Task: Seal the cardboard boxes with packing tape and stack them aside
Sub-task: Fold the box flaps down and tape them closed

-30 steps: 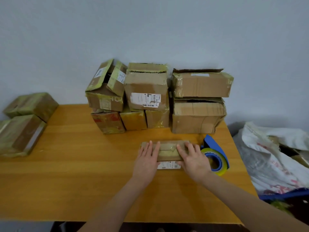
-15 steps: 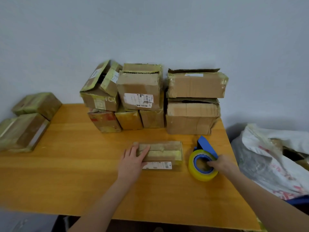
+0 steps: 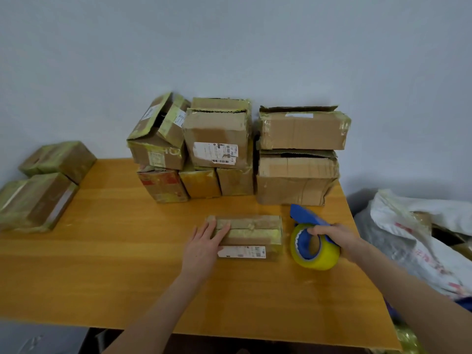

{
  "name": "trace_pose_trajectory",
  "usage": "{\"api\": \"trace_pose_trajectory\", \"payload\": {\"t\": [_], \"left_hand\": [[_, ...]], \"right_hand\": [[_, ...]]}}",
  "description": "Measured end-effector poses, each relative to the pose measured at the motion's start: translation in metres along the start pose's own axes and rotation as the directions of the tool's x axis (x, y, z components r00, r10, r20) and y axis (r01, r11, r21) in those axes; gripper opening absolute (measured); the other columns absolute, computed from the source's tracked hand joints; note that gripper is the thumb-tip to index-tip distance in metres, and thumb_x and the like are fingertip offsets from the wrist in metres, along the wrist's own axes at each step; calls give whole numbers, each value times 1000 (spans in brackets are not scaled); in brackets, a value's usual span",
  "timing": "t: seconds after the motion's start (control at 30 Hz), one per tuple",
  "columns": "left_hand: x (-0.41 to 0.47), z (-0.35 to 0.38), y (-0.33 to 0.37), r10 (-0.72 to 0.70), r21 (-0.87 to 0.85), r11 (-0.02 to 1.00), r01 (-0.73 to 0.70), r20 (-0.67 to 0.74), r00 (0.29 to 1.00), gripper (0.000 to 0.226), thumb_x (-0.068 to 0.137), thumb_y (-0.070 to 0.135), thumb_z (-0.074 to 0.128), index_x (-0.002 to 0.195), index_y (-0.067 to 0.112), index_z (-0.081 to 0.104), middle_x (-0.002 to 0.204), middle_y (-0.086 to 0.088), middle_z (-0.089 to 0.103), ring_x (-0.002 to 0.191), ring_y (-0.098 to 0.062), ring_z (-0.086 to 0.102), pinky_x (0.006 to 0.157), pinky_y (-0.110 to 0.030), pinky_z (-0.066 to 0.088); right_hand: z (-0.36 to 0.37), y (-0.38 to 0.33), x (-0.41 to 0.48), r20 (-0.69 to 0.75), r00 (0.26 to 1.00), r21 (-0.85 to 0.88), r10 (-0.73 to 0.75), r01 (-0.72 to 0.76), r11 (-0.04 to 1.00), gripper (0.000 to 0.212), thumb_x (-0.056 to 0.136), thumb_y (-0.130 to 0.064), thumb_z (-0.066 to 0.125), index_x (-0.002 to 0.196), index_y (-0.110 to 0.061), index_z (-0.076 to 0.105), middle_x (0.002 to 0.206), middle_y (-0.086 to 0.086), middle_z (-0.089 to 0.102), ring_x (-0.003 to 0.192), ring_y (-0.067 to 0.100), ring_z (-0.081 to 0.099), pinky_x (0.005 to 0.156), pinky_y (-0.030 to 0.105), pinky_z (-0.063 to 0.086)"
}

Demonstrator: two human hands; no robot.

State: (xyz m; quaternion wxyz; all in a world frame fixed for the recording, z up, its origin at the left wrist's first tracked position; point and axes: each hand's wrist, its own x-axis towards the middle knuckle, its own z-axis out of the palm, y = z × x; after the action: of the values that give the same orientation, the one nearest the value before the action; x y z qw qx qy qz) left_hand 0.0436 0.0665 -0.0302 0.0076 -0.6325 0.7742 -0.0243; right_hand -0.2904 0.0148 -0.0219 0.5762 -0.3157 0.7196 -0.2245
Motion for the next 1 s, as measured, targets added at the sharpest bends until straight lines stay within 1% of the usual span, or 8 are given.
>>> {"api": "trace_pose_trajectory", "payload": {"t": [0.17, 0.37, 0.53, 0.67, 0.77, 0.83, 0.9, 1.0], "left_hand": [[3, 5, -3, 17, -56, 998, -20, -57, 998, 67, 55, 23, 92, 117, 26, 68, 117, -12, 68, 102, -32, 67, 84, -48, 54], [5, 5, -12, 65, -102, 992, -76, -107, 992, 71, 50, 21, 94, 116, 27, 69, 119, -7, 68, 103, -30, 67, 85, -47, 54], [4, -1, -15, 18, -233, 972, -15, 9, 1000, 56, 92, 27, 59, 144, 35, 39, 153, 6, 34, 142, -23, 29, 111, -37, 28], [-1, 1, -25, 0, -417, 908, -31, -75, 997, 53, 86, 23, 65, 137, 27, 51, 140, 6, 51, 130, -21, 42, 99, -32, 38], [-3, -2, -38, -346, -692, 699, 182, -104, 933, 36, 88, 17, 64, 124, 19, 62, 129, -1, 55, 106, -13, 54, 85, -21, 42], [3, -18, -42, -533, -870, 316, 379, 168, 829, 26, 94, 19, 57, 119, 14, 62, 117, -3, 61, 84, -9, 57, 68, -18, 44], [11, -32, -41, -477, -878, -42, 477, 438, 763, 32, 96, 34, 54, 118, 11, 60, 107, -4, 66, 73, -12, 58, 57, -21, 45], [15, -51, -37, -407, -815, -99, 572, 557, 724, 47, 91, 54, 52, 111, 12, 60, 101, -4, 69, 71, -14, 57, 56, -23, 43]], "right_hand": [[-21, -48, -43, 14, 964, -116, -267, 267, 957, 55, 73, -26, 84, 116, -8, 53, 110, 9, 62, 90, 23, 61, 76, 33, 47], [28, -105, -91, 311, 861, -340, -403, 497, 799, 65, 54, -35, 77, 114, -23, 53, 105, -1, 63, 90, 15, 66, 72, 24, 51], [82, -116, -91, 484, 764, -410, -427, 629, 660, 65, 60, -36, 83, 114, -21, 49, 107, -2, 60, 93, 14, 64, 76, 26, 55], [96, -105, -75, 510, 743, -501, -433, 666, 553, 61, 61, -39, 80, 109, -25, 46, 106, -4, 57, 92, 12, 61, 76, 31, 56], [92, -105, -70, 510, 743, -491, -433, 665, 563, 59, 57, -43, 75, 106, -27, 45, 105, -3, 58, 90, 12, 62, 72, 26, 54], [92, -105, -68, 512, 743, -479, -431, 663, 575, 59, 56, -43, 75, 105, -28, 46, 105, -1, 58, 91, 14, 63, 74, 28, 55], [92, -104, -67, 520, 742, -467, -423, 661, 587, 59, 56, -41, 76, 105, -27, 46, 106, -1, 58, 91, 14, 63, 74, 27, 55], [90, -103, -68, 535, 737, -441, -412, 660, 608, 66, 52, -43, 77, 107, -25, 46, 106, 0, 58, 91, 14, 64, 72, 24, 55]]}}
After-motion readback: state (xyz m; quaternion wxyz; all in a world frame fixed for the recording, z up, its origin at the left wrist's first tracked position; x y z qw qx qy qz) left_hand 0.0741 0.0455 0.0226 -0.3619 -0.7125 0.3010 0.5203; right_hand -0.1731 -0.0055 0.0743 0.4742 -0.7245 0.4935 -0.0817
